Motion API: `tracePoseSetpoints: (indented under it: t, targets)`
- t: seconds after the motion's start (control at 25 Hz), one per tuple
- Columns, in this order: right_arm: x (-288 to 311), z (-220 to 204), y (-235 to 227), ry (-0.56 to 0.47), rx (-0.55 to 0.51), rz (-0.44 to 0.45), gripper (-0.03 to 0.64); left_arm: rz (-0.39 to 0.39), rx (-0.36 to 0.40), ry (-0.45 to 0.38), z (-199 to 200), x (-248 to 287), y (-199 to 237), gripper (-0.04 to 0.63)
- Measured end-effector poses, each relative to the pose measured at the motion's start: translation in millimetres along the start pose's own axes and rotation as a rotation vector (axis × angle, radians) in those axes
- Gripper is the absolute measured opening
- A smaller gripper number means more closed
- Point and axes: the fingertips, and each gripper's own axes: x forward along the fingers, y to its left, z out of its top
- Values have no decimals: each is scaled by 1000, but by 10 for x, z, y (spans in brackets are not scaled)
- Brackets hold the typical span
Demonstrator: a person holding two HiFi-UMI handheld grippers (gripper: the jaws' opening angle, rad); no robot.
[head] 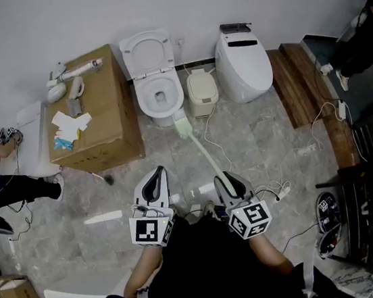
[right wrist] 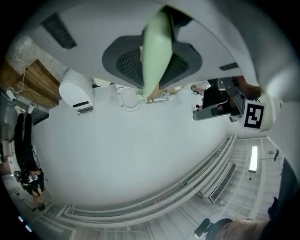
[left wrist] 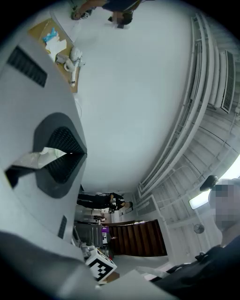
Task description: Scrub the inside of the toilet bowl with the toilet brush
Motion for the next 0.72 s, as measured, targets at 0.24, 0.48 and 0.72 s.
tracePoseSetpoints:
  t: [0.24,0.48,0.72]
  targets:
    - [50,11,35,-2,-4,4,114,0,-2,4,0,-7,48,8]
    - [159,19,98,-3,20,-3,114,-10,-10,10,-26,-34,185,8]
    - [315,-8,242,2,48,-23,114,-34,-20,20,-68,-116,395,9]
